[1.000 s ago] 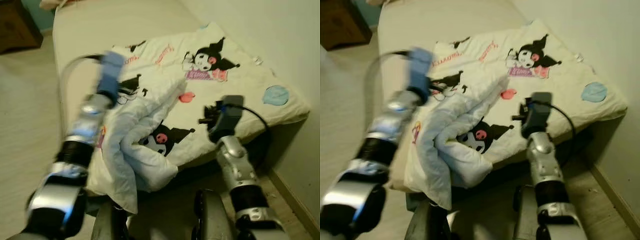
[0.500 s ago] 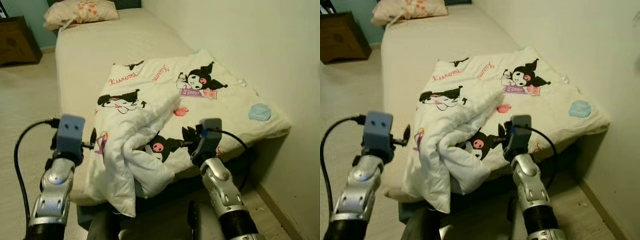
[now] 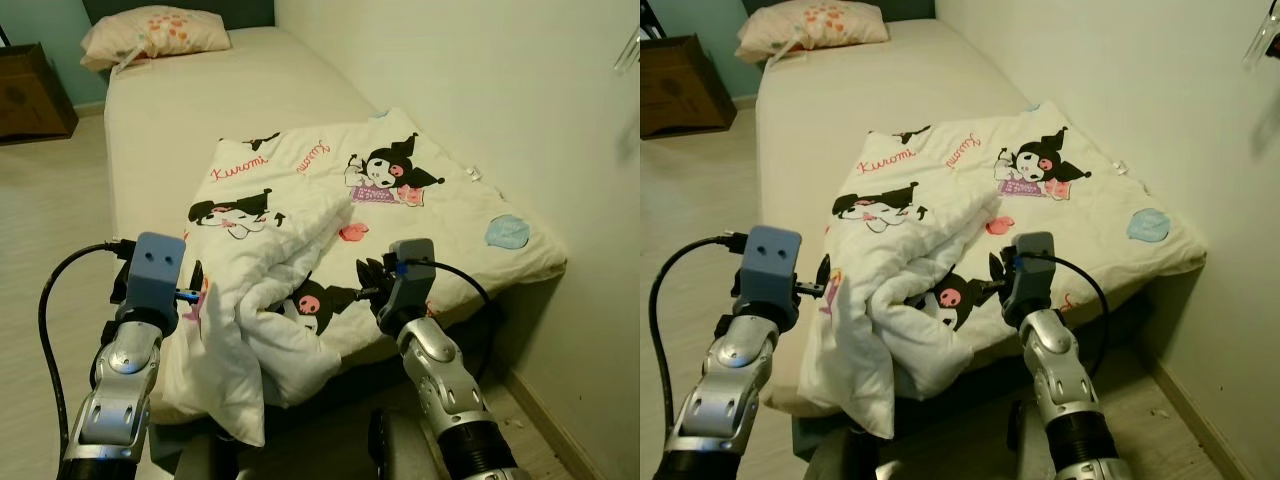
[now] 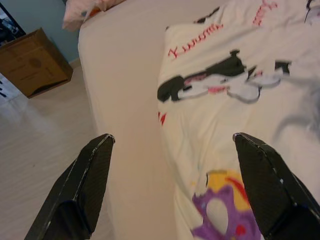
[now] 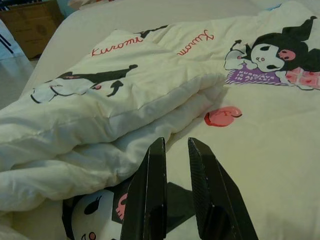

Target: Clean up the room

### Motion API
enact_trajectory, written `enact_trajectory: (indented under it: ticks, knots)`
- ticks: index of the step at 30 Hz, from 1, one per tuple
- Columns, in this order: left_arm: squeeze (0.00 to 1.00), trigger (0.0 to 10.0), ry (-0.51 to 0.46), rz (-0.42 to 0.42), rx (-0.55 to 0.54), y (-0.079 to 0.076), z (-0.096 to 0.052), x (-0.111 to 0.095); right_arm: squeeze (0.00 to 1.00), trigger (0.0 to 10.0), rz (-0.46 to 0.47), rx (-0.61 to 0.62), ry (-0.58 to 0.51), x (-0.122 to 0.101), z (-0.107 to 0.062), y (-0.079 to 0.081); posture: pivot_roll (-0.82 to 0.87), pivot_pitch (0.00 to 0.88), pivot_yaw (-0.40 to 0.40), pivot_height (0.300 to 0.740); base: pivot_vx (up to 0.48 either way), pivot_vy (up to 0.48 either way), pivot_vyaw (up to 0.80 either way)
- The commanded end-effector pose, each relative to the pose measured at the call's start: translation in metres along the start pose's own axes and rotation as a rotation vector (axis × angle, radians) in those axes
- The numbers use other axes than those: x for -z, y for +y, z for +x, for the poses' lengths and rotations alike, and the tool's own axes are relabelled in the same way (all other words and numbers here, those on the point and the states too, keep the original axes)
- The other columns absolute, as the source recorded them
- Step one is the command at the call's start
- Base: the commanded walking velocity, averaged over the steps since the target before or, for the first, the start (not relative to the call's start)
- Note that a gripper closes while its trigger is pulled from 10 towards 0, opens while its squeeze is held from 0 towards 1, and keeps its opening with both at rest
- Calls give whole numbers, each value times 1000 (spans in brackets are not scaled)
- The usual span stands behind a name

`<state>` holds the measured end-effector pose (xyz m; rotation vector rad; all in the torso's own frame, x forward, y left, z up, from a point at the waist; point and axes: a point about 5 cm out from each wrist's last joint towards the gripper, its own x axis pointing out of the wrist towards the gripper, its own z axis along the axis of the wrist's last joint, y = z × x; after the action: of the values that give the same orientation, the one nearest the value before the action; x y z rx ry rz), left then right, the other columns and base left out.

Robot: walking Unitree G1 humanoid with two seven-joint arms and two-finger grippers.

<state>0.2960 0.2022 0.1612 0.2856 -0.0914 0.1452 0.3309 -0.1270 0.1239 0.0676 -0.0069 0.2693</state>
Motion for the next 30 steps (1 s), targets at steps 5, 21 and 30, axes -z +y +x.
enact_trajectory:
  ticks: [5, 21, 30]
  knots:
    - [0, 10000, 50, -18, -7, -3, -12, 10, 0, 10000, -14, -4, 38, 8, -5, 0, -6, 159, -11, 627, 0, 0, 0]
    - [0, 10000, 131, -25, 34, -14, -31, 22, 0, 10000, 22, -29, 37, 14, -11, 3, -3, 151, -6, 627, 0, 0, 0]
    - [0, 10000, 95, -9, 22, -15, -31, 17, 0, 10000, 70, -58, 11, 13, -14, 7, 0, 145, 4, 637, 0, 0, 0]
